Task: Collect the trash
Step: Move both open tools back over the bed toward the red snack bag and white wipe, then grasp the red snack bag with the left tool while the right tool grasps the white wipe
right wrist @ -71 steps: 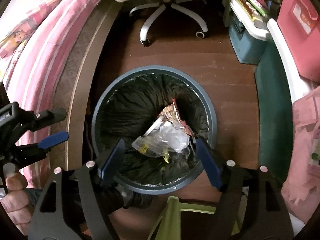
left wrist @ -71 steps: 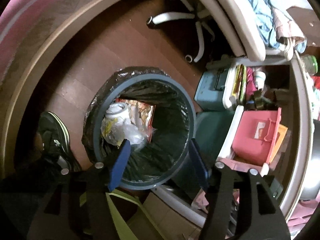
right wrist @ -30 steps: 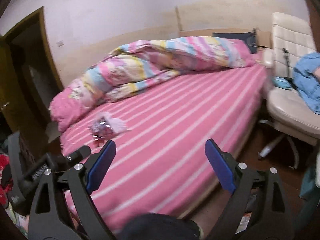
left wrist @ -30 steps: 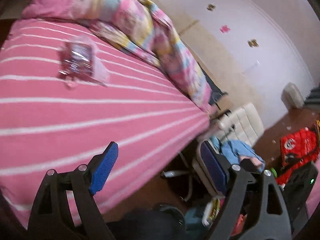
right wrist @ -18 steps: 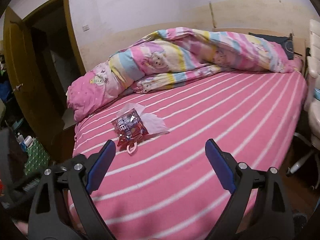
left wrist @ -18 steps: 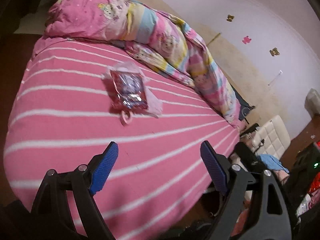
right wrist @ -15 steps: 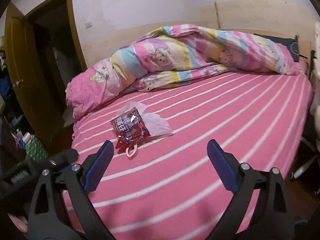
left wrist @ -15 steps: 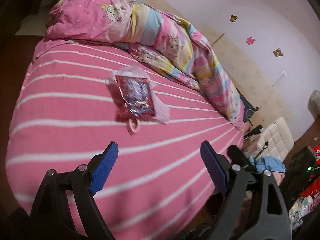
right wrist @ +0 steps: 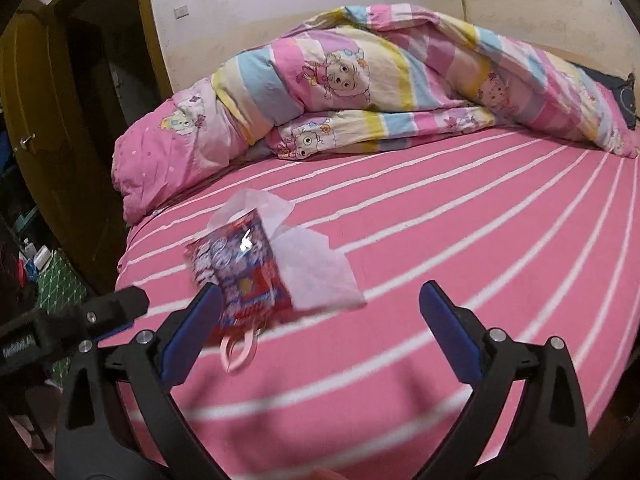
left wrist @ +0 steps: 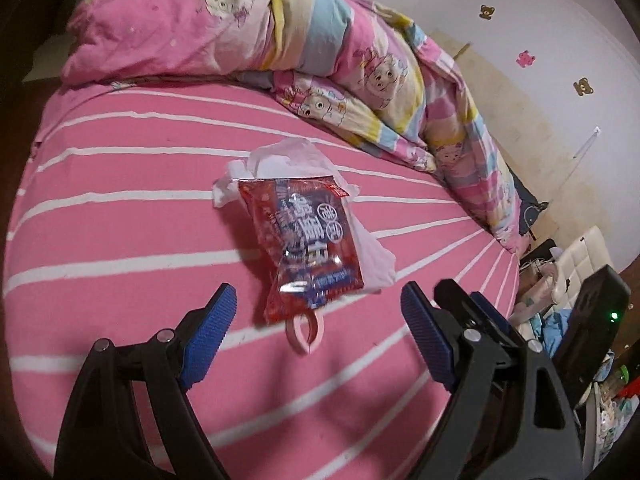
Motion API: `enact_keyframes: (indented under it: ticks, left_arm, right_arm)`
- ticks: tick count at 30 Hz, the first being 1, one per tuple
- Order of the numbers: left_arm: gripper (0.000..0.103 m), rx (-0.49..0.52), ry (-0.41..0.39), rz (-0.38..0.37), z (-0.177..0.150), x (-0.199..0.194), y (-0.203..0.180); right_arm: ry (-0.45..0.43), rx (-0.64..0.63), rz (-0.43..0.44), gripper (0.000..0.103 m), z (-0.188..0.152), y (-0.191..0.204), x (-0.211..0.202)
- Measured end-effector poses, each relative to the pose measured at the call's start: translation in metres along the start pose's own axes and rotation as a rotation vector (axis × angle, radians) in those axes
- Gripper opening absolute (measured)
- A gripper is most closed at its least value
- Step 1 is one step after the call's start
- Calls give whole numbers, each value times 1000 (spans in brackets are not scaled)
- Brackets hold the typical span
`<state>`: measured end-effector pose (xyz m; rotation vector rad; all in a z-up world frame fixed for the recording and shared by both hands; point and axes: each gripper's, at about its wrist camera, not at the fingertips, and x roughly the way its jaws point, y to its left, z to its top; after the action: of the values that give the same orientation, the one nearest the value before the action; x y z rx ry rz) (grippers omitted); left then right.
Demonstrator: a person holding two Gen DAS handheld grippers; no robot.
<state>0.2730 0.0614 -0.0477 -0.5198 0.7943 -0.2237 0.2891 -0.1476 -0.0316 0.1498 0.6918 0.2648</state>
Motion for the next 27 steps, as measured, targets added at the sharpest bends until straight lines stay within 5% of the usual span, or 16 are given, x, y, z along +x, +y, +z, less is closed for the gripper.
enact_keyframes:
  ticks: [5, 16, 19, 21, 27]
  left_arm:
    - [82, 3, 40, 65, 13, 27, 5]
    - [81, -19, 117, 80, 22, 64, 8]
    - [80, -7, 131, 91, 21, 69, 3]
    - [74, -6, 143, 104, 20, 74, 2]
    - [56, -19, 176, 157, 19, 83, 7]
  right_arm:
    - [100, -22, -28, 97, 11, -8, 41]
    - [139, 15, -4, 97, 31, -15, 71]
    - [179, 12, 6, 88, 29, -17, 81]
    - [208, -4, 10, 71, 31, -18, 88]
    - [219, -1, 9, 56, 31, -23, 86]
